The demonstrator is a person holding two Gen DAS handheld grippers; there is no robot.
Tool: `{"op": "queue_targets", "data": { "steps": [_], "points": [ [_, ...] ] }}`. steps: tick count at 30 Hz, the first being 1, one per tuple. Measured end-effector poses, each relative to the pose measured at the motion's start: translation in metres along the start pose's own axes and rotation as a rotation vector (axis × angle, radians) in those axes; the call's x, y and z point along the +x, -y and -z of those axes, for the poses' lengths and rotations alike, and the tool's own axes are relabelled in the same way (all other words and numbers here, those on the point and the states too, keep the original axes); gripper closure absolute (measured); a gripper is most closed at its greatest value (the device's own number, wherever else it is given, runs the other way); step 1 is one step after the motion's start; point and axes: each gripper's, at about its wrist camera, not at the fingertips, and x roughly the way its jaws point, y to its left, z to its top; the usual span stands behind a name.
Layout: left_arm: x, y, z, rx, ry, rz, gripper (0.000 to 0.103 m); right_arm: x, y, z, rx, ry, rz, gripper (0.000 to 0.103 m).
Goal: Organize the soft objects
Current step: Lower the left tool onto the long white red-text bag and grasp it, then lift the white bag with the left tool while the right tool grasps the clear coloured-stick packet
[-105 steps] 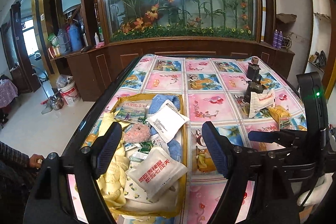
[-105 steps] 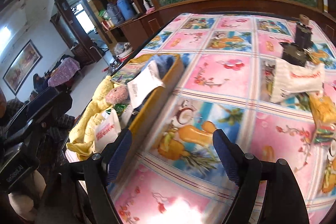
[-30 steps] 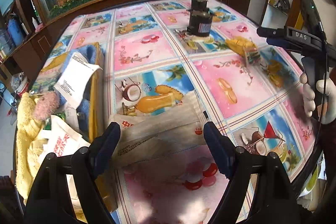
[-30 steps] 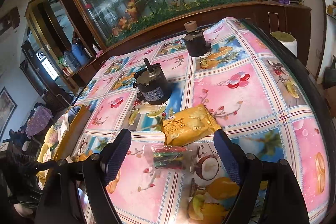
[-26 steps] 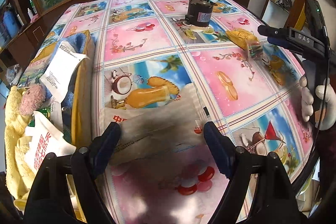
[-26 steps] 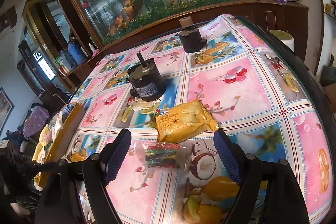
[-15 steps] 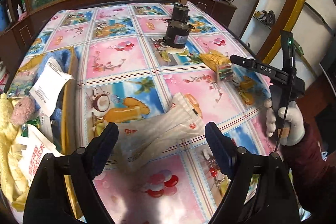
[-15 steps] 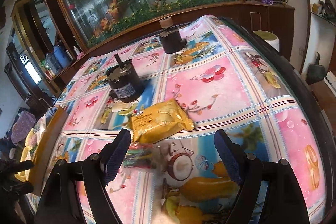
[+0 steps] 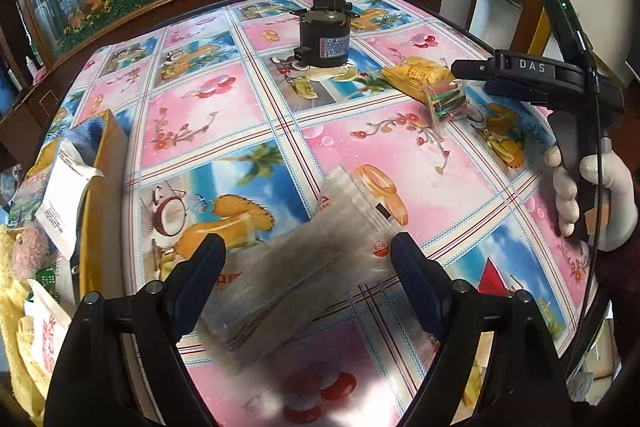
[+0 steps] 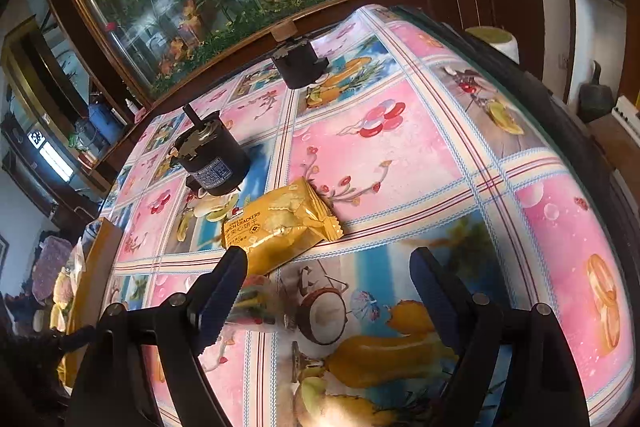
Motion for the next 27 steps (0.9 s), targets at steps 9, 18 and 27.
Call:
{"op": "queue_targets", "data": {
  "steps": [9,18,27],
  "points": [
    [0.011,-0.015,0.005,-0.146,0.024,0.012,0.018,0.000,-0.002,0.004,0.015,-0.004,-0.032,0.010],
    [0.016,-0.034,0.016,-0.273,0.064,0.064,0.000,0.002,-0.006,0.005,-0.002,-0.002,-0.019,0.008],
    [0.017,-0.035,0.017,-0.269,0.065,0.067,0.000,0.004,-0.008,0.005,-0.012,-0.007,-0.020,0.006]
  ]
}}
